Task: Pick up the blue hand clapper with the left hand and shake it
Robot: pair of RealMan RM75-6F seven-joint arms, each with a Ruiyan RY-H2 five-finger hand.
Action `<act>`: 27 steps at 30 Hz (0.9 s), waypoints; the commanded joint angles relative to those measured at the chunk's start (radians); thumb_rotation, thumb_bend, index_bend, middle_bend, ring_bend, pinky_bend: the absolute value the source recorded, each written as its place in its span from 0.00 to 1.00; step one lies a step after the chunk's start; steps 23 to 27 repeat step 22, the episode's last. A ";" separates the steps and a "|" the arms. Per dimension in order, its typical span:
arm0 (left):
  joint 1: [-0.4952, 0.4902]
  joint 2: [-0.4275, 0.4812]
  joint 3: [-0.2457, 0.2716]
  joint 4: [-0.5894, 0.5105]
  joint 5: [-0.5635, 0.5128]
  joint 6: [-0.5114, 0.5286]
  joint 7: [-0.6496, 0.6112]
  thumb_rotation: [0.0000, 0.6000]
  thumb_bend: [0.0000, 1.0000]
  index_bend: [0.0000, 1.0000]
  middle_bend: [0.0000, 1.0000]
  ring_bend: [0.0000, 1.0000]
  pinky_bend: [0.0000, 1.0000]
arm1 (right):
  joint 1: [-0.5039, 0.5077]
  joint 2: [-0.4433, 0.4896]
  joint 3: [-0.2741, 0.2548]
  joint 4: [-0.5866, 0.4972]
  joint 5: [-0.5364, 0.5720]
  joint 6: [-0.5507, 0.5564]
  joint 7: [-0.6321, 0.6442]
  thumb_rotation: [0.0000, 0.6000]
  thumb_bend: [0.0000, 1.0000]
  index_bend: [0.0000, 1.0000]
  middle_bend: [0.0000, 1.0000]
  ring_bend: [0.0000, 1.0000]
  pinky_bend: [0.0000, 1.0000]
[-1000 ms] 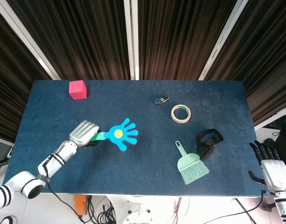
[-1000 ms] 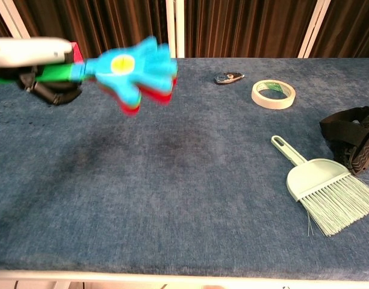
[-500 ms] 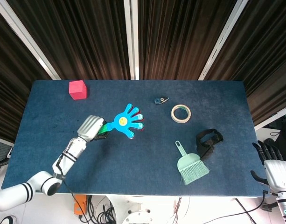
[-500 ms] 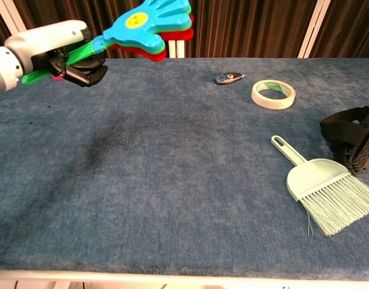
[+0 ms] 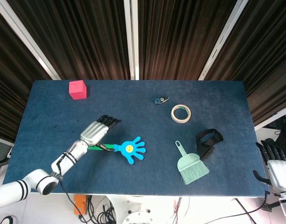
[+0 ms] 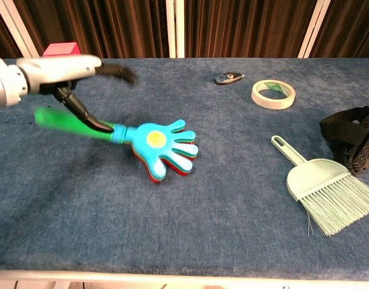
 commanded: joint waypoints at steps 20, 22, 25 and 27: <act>0.451 0.213 0.157 -0.048 0.067 0.685 0.139 0.60 0.07 0.00 0.00 0.00 0.00 | -0.014 -0.007 0.005 -0.060 -0.055 0.078 -0.053 1.00 0.17 0.00 0.00 0.00 0.00; 0.487 0.205 0.176 -0.041 0.060 0.701 0.115 0.60 0.08 0.00 0.00 0.00 0.00 | -0.014 -0.003 0.005 -0.068 -0.060 0.084 -0.059 1.00 0.17 0.00 0.00 0.00 0.00; 0.487 0.205 0.176 -0.041 0.060 0.701 0.115 0.60 0.08 0.00 0.00 0.00 0.00 | -0.014 -0.003 0.005 -0.068 -0.060 0.084 -0.059 1.00 0.17 0.00 0.00 0.00 0.00; 0.487 0.205 0.176 -0.041 0.060 0.701 0.115 0.60 0.08 0.00 0.00 0.00 0.00 | -0.014 -0.003 0.005 -0.068 -0.060 0.084 -0.059 1.00 0.17 0.00 0.00 0.00 0.00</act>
